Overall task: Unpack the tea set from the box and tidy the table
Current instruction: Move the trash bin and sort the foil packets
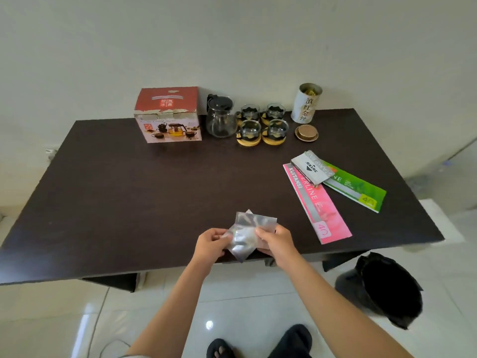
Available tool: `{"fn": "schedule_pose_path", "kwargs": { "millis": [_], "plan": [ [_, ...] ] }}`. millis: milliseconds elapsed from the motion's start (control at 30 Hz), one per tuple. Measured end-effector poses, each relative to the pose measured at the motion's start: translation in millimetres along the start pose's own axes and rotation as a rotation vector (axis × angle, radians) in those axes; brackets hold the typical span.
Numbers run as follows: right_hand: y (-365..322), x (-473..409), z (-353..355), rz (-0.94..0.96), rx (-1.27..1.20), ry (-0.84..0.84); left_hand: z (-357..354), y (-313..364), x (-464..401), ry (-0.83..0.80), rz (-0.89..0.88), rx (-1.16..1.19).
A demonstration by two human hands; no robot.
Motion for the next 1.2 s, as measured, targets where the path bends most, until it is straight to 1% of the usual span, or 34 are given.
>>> {"fn": "schedule_pose_path", "kwargs": {
  "millis": [67,167,200,267,300,400,467,533,633,700,767,800,833,867,933,967,1000,1033,1067,1100,1133,1200],
  "plan": [
    [-1.2,12.1,32.8,0.006,-0.013,0.090,-32.8,6.2,-6.3,-0.059,0.005,-0.061],
    [-5.8,30.4,90.0,0.010,-0.011,0.254,-89.8,18.5,-18.4,-0.133,-0.040,-0.205],
    [-5.9,37.2,117.4,0.016,-0.048,0.314,-117.0,23.8,-24.9,-0.144,-0.072,-0.282],
    [-3.8,45.1,152.2,0.013,-0.128,0.375,-151.4,31.6,-33.1,-0.100,-0.155,-0.430],
    [-2.7,50.9,180.4,0.023,-0.169,0.419,-180.2,35.6,-38.4,-0.097,-0.196,-0.493],
    [-1.3,69.7,259.7,0.030,-0.262,0.576,-267.6,40.9,-58.4,-0.138,-0.336,-0.687],
    [1.9,81.9,309.7,0.001,-0.354,0.702,-325.1,42.8,-75.5,-0.212,-0.490,-0.875],
    [12.9,90.4,356.9,-0.036,-0.449,0.812,-376.1,42.4,-94.0,-0.326,-0.603,-1.137],
    [38.3,95.8,412.8,-0.101,-0.575,0.900,-431.2,38.9,-119.9,-0.444,-0.751,-1.595],
    [58.7,95.8,441.5,-0.163,-0.583,0.940,-451.9,32.8,-134.1,-0.519,-0.771,-1.775],
    [81.2,88.9,461.1,-0.190,-0.600,0.949,-459.0,26.1,-143.9,-0.556,-0.757,-1.824],
    [89.6,85.6,468.4,-0.225,-0.539,0.948,-459.6,23.5,-147.8,-0.547,-0.770,-1.819],
    [99.0,81.0,477.9,-0.316,-0.477,0.940,-460.6,21.4,-151.2,-0.527,-0.792,-1.807],
    [106.0,78.0,485.4,-0.374,-0.488,0.960,-460.2,18.9,-153.5,-0.515,-0.812,-1.797],
    [124.6,72.3,490.8,-0.581,-0.073,0.941,-460.6,17.1,-154.3,-0.509,-0.842,-1.786],
    [131.6,67.5,494.5,-0.598,-0.009,0.922,-460.9,16.9,-154.5,-0.510,-0.848,-1.777],
    [137.8,65.3,498.0,-0.591,-0.055,0.927,-461.3,16.8,-154.8,-0.508,-0.850,-1.768],
    [142.4,66.7,502.1,-0.552,-0.248,0.963,-461.9,16.5,-155.5,-0.506,-0.850,-1.765],
    [144.5,63.1,509.7,-0.438,-0.513,1.002,-462.5,16.6,-155.6,-0.504,-0.847,-1.767],
    [139.4,63.1,509.9,-0.414,-0.569,0.966,-463.0,16.6,-155.7,-0.501,-0.841,-1.771],
    [139.5,63.4,512.5,-0.431,-0.534,0.921,-463.3,16.6,-155.6,-0.501,-0.832,-1.773],
    [141.3,67.6,519.8,-0.487,-0.577,0.915,-463.9,17.6,-154.4,-0.511,-0.808,-1.775]
  ]
}}
Point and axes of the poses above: each hand's wrist, its own x-axis away from the middle knuckle, its own z-axis out of the back of the hand, y = z × x, the point moved 1 cm from there along -x, towards the middle knuckle, and after that the axes turned 13 degrees about -y, right-handed, at the moved point
